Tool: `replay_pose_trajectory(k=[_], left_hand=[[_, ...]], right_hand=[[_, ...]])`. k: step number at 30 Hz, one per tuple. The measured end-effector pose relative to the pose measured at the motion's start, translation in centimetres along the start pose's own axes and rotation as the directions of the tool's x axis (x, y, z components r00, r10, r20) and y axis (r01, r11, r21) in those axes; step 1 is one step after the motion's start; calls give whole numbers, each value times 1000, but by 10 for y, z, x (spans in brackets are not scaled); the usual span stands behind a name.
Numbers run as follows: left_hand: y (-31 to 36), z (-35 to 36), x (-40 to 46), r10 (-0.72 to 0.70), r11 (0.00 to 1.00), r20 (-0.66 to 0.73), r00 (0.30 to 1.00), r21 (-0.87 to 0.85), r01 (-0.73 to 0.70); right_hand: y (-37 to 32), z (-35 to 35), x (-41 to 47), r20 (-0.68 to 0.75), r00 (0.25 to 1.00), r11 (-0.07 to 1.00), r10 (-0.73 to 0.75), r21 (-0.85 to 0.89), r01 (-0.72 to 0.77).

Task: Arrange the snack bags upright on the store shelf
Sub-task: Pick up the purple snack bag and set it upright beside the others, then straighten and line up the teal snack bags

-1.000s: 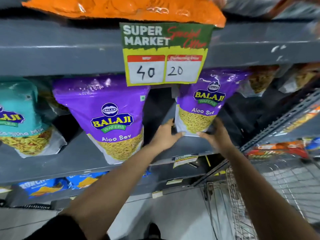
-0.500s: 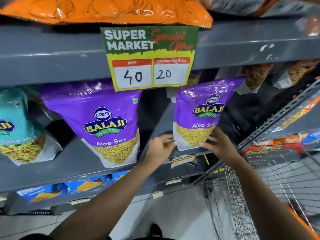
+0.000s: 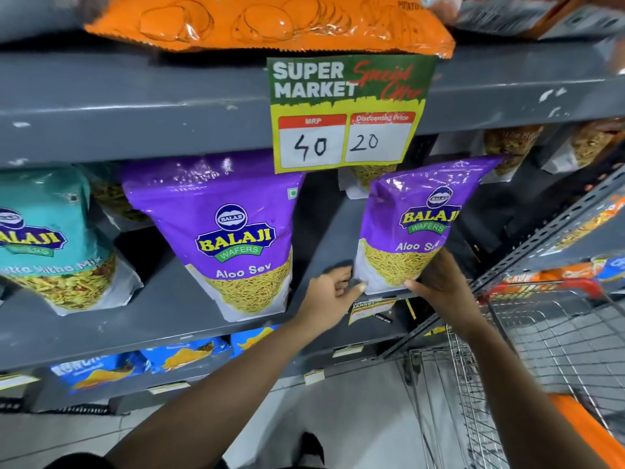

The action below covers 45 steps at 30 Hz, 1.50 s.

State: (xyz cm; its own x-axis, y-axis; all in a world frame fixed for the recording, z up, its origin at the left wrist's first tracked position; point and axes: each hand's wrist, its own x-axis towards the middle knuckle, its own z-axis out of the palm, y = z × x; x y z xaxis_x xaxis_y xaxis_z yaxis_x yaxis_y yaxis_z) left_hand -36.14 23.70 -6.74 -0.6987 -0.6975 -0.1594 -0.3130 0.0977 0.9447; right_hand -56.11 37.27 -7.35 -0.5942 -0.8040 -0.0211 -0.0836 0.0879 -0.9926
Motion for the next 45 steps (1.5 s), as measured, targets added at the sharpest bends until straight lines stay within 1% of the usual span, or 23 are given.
replay_pose_trajectory(k=[2, 4, 5, 6, 8, 11, 13, 14, 15, 18, 21, 26, 27, 29, 31, 32, 34, 36, 38, 39, 40, 42, 45], left_hand=[[-4, -10, -11, -23, 1000, -16, 1000, 9, 24], [-11, -27, -29, -38, 998, -26, 999, 38, 39], [-16, -38, -40, -41, 998, -26, 999, 50, 42], [-23, -51, -52, -28, 998, -31, 999, 60, 29], [-39, -79, -78, -4, 995, -97, 995, 101, 14], [-55, -122, -109, -73, 993, -335, 939, 66, 101], [-60, -147, -115, -119, 990, -497, 860, 0, 138], [-59, -158, -114, -113, 991, -530, 841, 1, 134], [-59, -168, -111, -100, 991, -523, 846, 22, 130], [-59, -181, -94, -89, 994, -384, 919, 18, 104], [-62, -178, -82, -77, 996, -377, 923, 11, 88], [-59, -171, -82, -38, 999, -369, 929, -30, 29], [-61, -173, -86, -36, 999, -361, 932, -45, 21], [-68, -184, -96, -53, 998, -351, 935, -60, 34], [-82, -206, -112, -76, 997, -395, 916, -58, 57], [-90, -221, -122, -84, 996, -443, 893, -68, 60], [-105, -256, -145, -83, 994, -560, 825, -103, 30], [-118, -293, -170, -53, 996, -665, 745, -86, -6], [-127, -329, -186, -42, 998, -721, 691, -65, -7], [-131, -347, -188, -52, 998, -721, 691, -66, 7], [-136, -366, -187, -62, 998, -698, 713, -62, 27], [-142, -395, -175, -69, 998, -601, 796, -43, 54], [-143, -422, -155, -132, 991, -414, 901, -72, 112]], right_hand=[[-2, 8, -12, -208, 978, 999, -23, 31, 30], [-8, 21, -33, -457, 888, 993, -61, 63, 101], [-10, 33, -46, -511, 856, 985, -83, 89, 148], [-9, 48, -58, -513, 852, 981, -106, 88, 175], [-1, 86, -72, -418, 898, 983, -137, 57, 177], [13, 142, -71, -172, 964, 980, -200, -52, 194], [9, 169, -55, -17, 992, 988, -122, -101, 120], [2, 181, -47, 41, 998, 990, -55, -125, 59], [-6, 193, -41, 101, 995, 991, -16, -130, 29], [-16, 211, -24, 226, 974, 989, 35, -149, -1], [-13, 213, -20, 198, 980, 981, 21, -195, 18], [-17, 212, -24, 127, 992, 988, -18, -149, 37], [-19, 214, -29, 80, 996, 992, -33, -120, 42], [-24, 220, -43, -98, 991, 993, -91, -81, 83], [-36, 231, -63, -266, 931, 957, -249, -218, 193], [-43, 240, -74, -269, 888, 902, -372, -330, 278], [-56, 268, -89, -154, 818, 773, -554, -461, 436], [-60, 309, -93, -15, 806, 720, -592, -461, 520], [-62, 353, -85, 126, 848, 738, -515, -438, 513], [-63, 375, -77, 189, 884, 771, -427, -434, 465], [-64, 397, -67, 243, 916, 814, -319, -424, 396], [-65, 434, -44, 304, 944, 899, -127, -367, 239], [-66, 475, -23, 329, 944, 962, 14, -264, 77]])
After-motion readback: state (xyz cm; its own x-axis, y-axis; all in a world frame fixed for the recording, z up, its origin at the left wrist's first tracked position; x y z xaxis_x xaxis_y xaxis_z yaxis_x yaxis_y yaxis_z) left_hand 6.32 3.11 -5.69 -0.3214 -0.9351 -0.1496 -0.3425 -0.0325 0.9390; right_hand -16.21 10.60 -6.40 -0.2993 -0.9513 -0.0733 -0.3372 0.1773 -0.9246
